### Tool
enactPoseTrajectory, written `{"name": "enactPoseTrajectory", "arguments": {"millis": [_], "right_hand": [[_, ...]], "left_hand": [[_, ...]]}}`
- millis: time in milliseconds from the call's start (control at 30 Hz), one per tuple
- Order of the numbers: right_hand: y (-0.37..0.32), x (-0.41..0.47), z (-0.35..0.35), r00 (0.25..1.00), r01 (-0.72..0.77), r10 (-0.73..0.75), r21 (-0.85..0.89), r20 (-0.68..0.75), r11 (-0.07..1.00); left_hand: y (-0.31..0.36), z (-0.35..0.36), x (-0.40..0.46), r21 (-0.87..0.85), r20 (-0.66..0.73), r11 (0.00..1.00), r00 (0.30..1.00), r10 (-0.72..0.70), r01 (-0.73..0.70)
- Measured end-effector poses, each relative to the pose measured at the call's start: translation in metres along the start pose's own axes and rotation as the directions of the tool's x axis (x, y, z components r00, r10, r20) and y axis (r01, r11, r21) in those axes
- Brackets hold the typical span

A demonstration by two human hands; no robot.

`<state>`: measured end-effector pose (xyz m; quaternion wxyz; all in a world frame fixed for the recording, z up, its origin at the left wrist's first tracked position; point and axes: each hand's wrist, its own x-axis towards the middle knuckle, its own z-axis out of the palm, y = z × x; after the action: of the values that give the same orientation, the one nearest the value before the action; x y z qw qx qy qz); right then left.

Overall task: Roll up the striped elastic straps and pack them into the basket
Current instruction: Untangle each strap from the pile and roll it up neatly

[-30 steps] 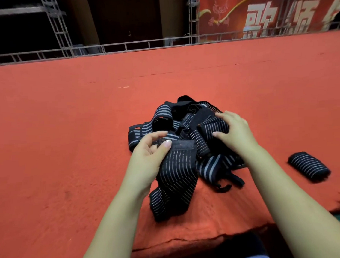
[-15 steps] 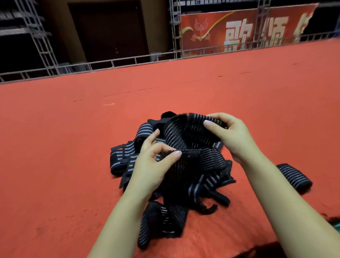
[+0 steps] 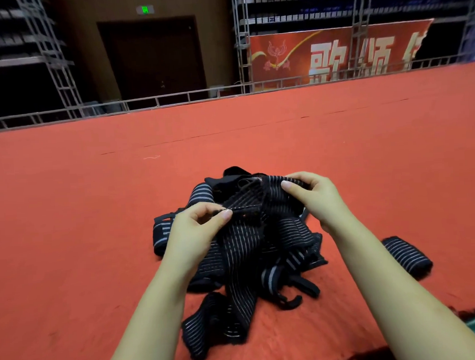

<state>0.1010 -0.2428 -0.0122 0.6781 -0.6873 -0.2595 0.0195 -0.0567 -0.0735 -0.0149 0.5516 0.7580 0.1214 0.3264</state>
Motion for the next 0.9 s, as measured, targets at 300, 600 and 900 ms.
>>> {"name": "enactPoseTrajectory", "arguments": {"millis": [300,600,900], "right_hand": [[0.027,0.006,0.013,0.977,-0.199,0.209,0.171,-0.043,0.965],[0.041,0.024,-0.018,0.915,-0.190,0.209,0.088,-0.344,0.978],[0.046,0.008,0.015,0.984,-0.176,0.130,-0.690,-0.119,0.703]], "left_hand": [[-0.010,-0.017,-0.009,0.027,-0.070,0.997,0.995,-0.070,0.072],[-0.014,-0.057,-0.013,-0.186,-0.288,0.980,0.949,-0.125,0.072],[-0.005,-0.070,-0.018,-0.282,-0.250,0.956,0.956,-0.151,0.077]]}}
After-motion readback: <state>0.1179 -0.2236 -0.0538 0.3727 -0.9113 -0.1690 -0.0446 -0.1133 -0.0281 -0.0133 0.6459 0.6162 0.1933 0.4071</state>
